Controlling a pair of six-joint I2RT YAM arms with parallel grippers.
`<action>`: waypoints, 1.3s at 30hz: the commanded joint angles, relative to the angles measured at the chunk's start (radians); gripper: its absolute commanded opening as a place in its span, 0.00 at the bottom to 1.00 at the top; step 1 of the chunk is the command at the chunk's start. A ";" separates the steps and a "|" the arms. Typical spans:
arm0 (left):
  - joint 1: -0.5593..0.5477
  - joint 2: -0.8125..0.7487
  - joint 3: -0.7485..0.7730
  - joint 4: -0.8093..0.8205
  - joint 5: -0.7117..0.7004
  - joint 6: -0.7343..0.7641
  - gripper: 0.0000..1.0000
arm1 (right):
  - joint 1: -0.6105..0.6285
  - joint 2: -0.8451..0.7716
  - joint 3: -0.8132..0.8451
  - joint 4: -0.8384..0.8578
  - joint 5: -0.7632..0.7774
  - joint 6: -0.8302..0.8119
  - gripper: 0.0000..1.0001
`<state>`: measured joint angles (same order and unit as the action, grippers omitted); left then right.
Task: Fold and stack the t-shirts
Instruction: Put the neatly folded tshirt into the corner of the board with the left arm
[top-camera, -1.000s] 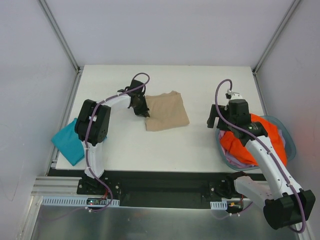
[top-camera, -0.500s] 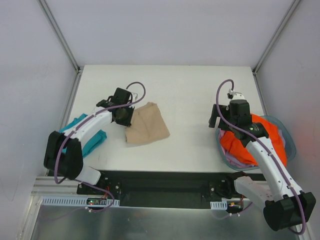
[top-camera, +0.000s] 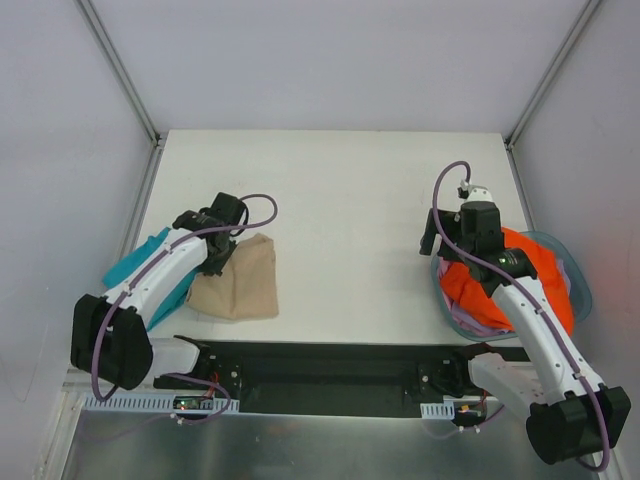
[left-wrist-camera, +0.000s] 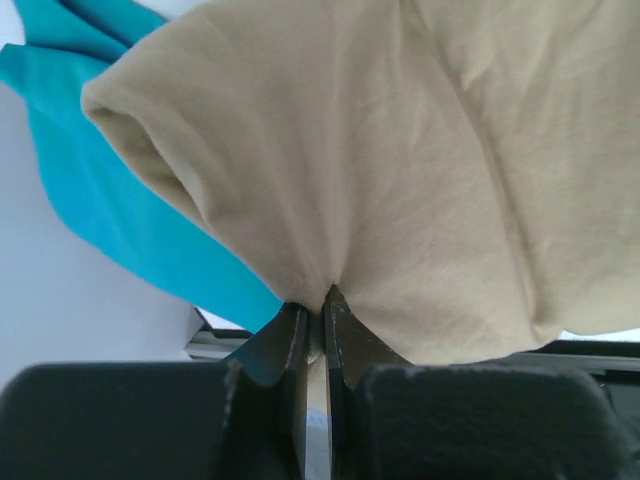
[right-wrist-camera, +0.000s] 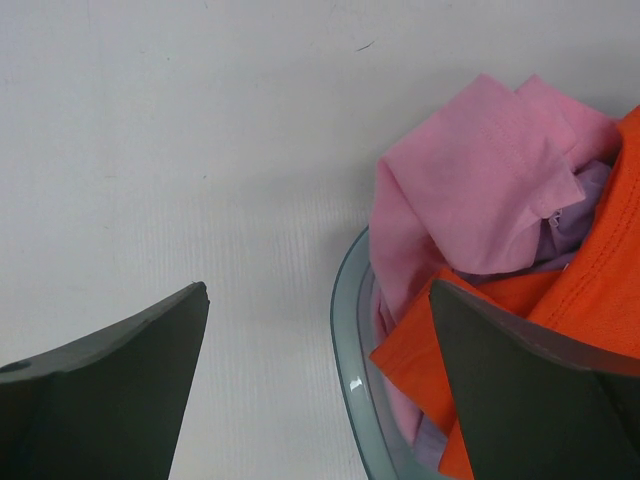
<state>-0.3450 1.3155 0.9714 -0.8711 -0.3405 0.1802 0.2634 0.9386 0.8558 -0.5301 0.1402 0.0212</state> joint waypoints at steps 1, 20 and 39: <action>0.005 -0.114 -0.022 -0.095 -0.087 0.110 0.00 | -0.009 0.002 -0.004 0.051 0.029 -0.010 0.97; 0.156 -0.190 0.078 -0.071 -0.405 0.498 0.00 | -0.015 0.054 -0.001 0.059 0.038 -0.015 0.97; 0.204 -0.246 0.184 -0.058 -0.491 0.650 0.00 | -0.013 0.045 -0.003 0.064 0.050 -0.014 0.97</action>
<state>-0.1486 1.1339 1.1084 -0.8997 -0.7879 0.7837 0.2573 1.0035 0.8528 -0.4973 0.1658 0.0166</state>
